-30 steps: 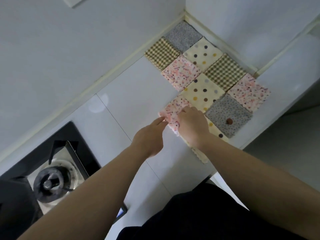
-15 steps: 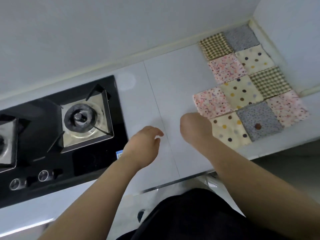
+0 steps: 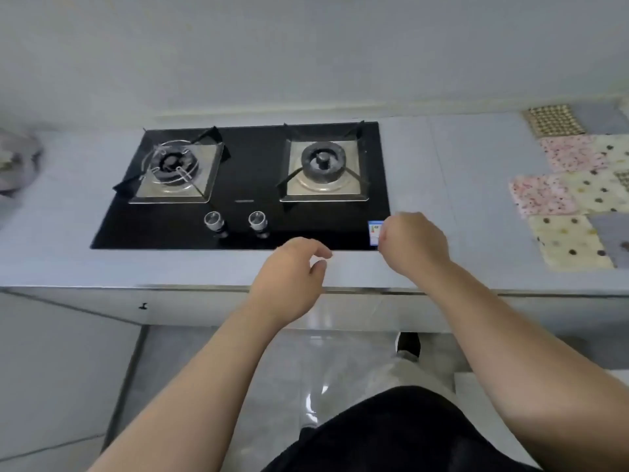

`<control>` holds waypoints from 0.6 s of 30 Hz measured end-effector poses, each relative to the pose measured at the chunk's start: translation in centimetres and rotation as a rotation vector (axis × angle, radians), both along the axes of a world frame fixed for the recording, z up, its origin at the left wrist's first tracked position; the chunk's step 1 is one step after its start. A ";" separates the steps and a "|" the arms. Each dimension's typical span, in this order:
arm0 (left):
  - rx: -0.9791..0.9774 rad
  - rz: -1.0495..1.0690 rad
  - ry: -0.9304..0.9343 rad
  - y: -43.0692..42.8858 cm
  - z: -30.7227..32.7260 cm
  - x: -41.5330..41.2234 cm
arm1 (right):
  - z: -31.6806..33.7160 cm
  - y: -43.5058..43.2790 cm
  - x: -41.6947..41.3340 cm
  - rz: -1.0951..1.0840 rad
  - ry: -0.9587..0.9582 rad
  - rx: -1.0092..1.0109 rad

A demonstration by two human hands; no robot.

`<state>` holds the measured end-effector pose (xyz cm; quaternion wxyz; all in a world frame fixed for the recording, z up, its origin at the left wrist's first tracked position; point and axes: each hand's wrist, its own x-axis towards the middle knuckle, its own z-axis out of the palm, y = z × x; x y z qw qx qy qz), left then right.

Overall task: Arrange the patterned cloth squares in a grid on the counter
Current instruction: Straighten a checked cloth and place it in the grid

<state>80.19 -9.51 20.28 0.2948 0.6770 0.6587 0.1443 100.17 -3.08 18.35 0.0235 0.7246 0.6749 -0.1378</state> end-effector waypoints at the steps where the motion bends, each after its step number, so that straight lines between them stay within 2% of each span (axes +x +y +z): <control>1: 0.006 0.047 -0.007 -1.0 0.5 -2.2 | 0.6 -0.5 -2.5 0.041 -0.001 -0.001; 10: 0.091 0.379 -0.060 -6.1 2.4 -18.1 | 3.8 -2.3 -22.8 0.423 -0.038 0.015; 14: 0.072 0.499 -0.098 -6.2 1.7 -24.6 | 3.2 -1.1 -30.7 0.564 0.010 0.043; 18: 0.061 0.601 -0.050 -4.0 0.9 -32.2 | 2.3 1.8 -39.1 0.699 0.079 0.028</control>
